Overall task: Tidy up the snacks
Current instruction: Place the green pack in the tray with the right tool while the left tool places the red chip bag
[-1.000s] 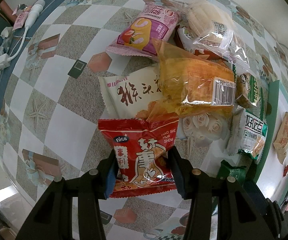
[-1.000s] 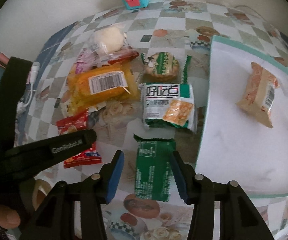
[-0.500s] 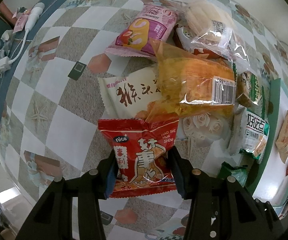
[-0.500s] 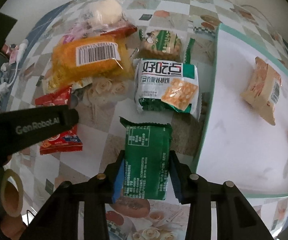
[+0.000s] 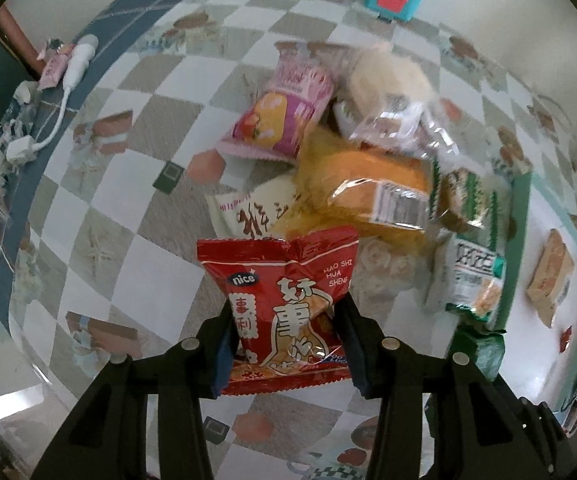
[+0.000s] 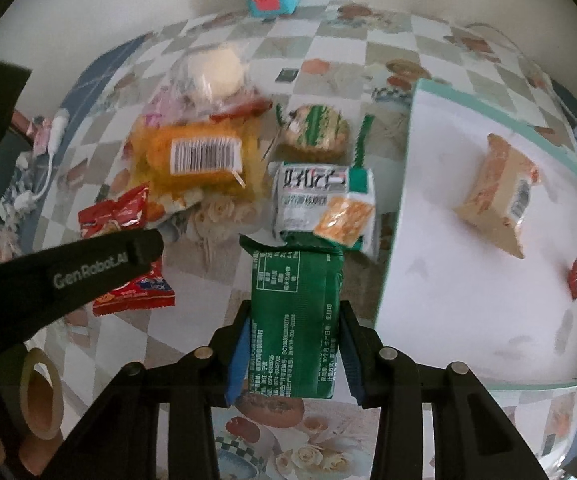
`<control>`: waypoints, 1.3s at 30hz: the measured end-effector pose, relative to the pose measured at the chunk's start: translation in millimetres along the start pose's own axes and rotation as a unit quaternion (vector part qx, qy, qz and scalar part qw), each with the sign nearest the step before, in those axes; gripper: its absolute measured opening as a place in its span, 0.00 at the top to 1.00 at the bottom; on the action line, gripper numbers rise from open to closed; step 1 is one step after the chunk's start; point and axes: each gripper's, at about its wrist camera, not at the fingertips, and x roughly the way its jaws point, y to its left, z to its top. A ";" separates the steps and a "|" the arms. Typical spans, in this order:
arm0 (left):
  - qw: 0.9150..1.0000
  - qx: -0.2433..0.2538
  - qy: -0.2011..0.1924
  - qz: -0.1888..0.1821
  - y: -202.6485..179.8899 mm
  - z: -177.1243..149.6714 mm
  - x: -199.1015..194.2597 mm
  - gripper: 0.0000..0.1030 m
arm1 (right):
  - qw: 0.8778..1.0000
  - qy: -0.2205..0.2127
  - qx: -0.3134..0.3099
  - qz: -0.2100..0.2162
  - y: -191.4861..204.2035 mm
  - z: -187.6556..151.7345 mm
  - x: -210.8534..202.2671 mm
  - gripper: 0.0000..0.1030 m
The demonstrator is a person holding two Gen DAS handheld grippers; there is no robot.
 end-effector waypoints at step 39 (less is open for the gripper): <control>0.967 0.229 -0.070 -0.080 -196.6 -71.9 -35.4 0.53 | 0.911 -0.058 0.381 -0.146 -261.3 -37.1 -63.0 0.58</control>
